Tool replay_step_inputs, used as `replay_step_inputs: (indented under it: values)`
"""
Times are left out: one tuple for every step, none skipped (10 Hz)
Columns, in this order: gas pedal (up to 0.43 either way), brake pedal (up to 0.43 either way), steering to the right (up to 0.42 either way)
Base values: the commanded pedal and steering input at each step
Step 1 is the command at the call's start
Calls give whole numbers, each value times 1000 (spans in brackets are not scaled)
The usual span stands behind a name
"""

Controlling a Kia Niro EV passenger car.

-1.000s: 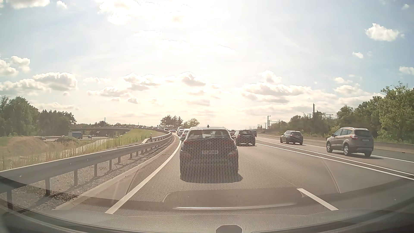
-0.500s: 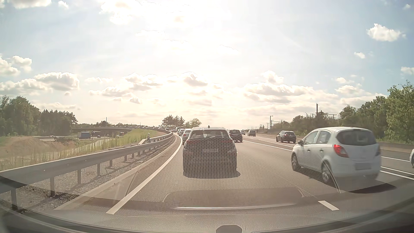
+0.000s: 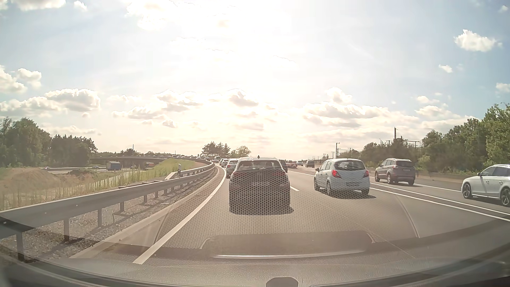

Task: Follow the waypoints while adhering to traffic rules and regulations

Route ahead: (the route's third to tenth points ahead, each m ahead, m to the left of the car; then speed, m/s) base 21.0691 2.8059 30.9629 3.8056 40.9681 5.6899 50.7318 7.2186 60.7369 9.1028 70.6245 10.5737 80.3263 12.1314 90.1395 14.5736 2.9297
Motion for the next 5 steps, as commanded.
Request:
replay_step_inputs:
  values:
    - [118,0,-24]
    - [118,0,-24]
    - [118,0,-24]
    - [118,0,-24]
    - [118,0,-23]
